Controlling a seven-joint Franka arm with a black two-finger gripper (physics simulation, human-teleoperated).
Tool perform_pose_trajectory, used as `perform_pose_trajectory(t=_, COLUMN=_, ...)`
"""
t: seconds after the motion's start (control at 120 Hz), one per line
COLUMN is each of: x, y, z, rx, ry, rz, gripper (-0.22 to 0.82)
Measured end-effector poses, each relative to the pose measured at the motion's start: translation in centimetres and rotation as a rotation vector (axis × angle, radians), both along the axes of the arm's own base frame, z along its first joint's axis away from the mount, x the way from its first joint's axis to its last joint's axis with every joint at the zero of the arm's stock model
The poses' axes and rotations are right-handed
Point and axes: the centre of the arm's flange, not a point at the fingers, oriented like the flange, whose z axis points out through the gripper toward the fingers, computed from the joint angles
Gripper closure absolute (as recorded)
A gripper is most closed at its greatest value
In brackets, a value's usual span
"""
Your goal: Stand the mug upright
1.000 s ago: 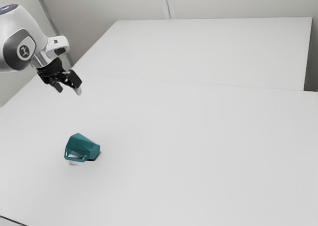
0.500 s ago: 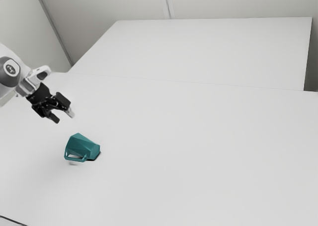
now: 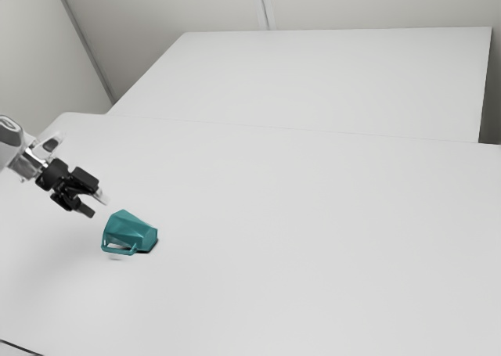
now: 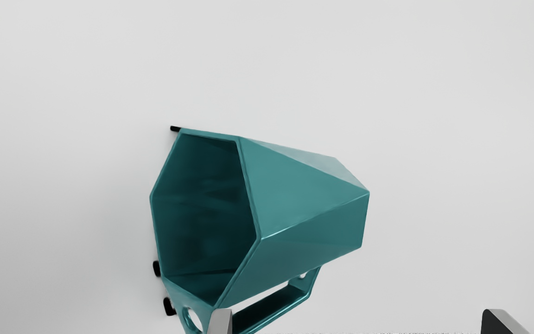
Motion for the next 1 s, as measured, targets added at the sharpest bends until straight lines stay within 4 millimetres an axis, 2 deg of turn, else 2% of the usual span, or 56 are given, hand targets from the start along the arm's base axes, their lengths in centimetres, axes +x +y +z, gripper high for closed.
perform_pose_trajectory(t=0.167, x=-0.3, y=0.8, z=-2.5, rx=-0.088, ry=-0.016, rz=-0.011, gripper=0.02)
perform_pose_trajectory(t=0.475, x=0.8, y=2.4, z=-4.1, rx=-0.156, ry=-0.085, rz=-0.077, gripper=0.02)
perform_pose_trajectory(t=1.0, x=2.3, y=1.1, z=-7.5, rx=-0.232, ry=-0.140, rz=-0.171, gripper=0.02)
